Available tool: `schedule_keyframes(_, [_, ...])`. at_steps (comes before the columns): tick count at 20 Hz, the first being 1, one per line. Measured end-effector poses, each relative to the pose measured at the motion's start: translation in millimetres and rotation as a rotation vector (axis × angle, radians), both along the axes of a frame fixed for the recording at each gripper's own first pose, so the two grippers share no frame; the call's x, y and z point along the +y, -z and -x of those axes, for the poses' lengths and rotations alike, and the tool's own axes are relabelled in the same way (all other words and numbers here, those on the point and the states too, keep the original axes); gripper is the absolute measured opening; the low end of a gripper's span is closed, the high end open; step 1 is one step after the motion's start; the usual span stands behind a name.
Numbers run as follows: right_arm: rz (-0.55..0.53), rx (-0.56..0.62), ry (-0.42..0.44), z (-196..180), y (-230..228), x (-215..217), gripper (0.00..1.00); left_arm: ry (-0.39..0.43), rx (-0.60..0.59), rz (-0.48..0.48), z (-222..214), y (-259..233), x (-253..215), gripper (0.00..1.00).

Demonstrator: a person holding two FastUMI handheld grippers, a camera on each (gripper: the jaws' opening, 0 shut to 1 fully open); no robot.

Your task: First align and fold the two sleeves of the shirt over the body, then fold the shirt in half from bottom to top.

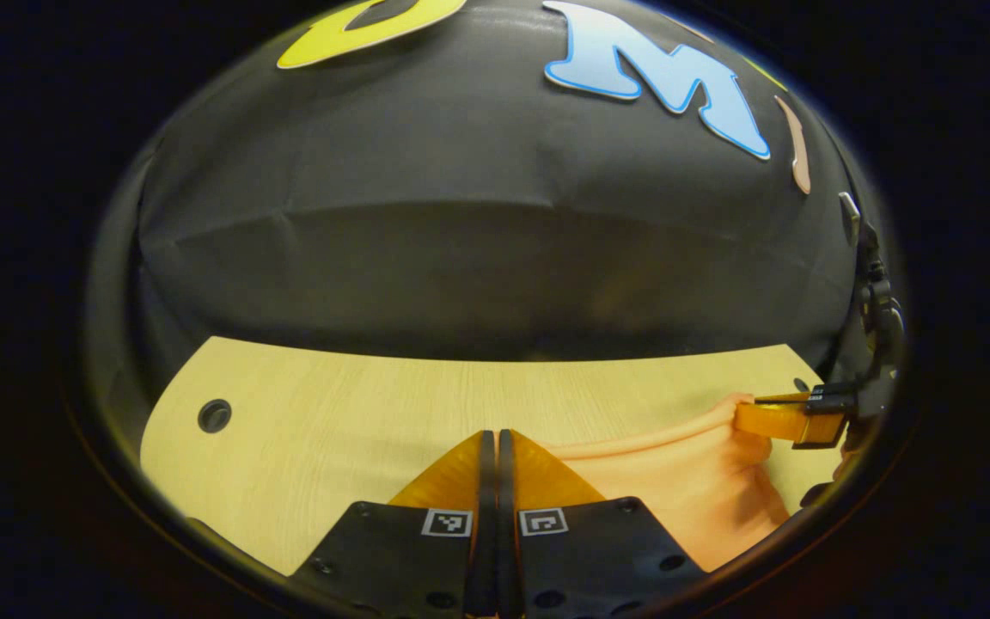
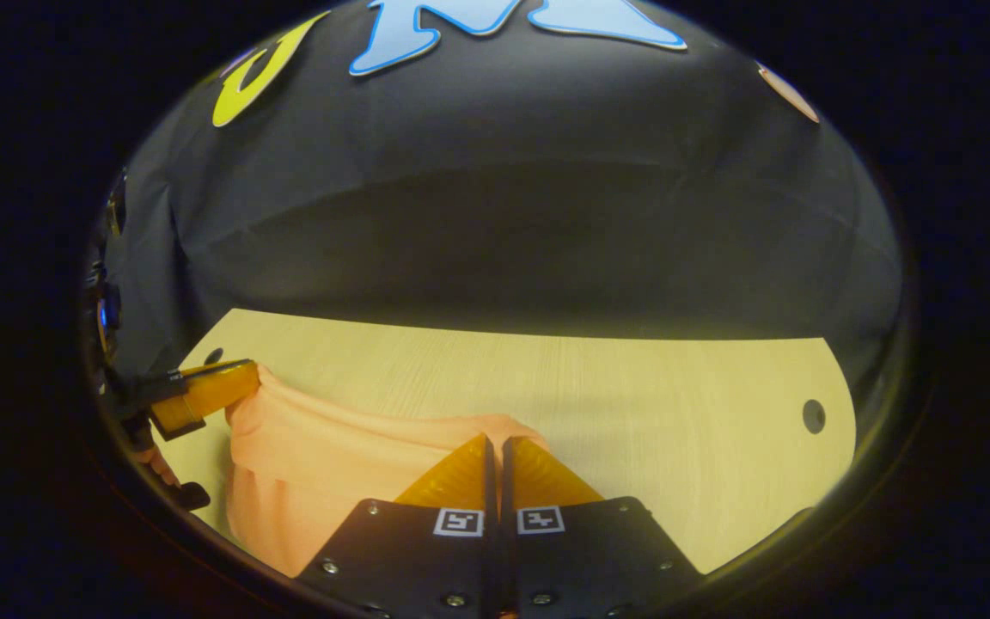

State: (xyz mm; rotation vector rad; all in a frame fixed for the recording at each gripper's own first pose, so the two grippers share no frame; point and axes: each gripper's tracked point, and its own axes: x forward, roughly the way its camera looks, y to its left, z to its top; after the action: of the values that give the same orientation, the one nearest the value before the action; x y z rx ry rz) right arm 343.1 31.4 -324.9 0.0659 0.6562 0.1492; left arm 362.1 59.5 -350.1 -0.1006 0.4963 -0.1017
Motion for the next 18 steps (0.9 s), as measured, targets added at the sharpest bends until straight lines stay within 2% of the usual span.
schedule_keyframes(6, [0.008,0.031,-0.005,-3.0,19.7,-0.3,0.00,-0.008,0.034,-0.002,-3.5,22.2,-0.1,0.06])
schedule_keyframes(7, [0.019,0.039,-0.002,-0.2,19.4,-3.2,0.01,-0.014,0.041,-0.009,-3.4,23.5,1.7,0.09])
schedule_keyframes(8, [0.017,0.041,0.000,2.5,19.1,-4.8,0.05,-0.032,0.046,-0.026,-2.9,23.2,6.0,0.22])
schedule_keyframes(10, [0.007,0.041,0.010,7.3,12.1,-9.2,0.15,-0.048,0.035,-0.028,6.6,13.4,14.2,0.58])
schedule_keyframes(12, [-0.005,0.031,0.018,16.2,-2.0,-12.3,0.17,-0.058,0.026,-0.019,17.5,-0.9,19.6,0.67])
schedule_keyframes(13, [-0.001,0.030,0.029,23.5,-8.9,-16.5,0.38,-0.061,0.025,-0.020,23.5,-9.1,21.9,0.67])
schedule_keyframes(14, [-0.004,0.027,0.036,29.3,-17.8,-18.6,0.47,-0.062,0.024,-0.018,32.2,-18.2,23.5,0.66])
schedule_keyframes(18, [-0.010,0.008,0.042,70.1,-66.6,-18.5,0.47,-0.059,0.009,-0.028,77.6,-65.9,28.2,0.65])
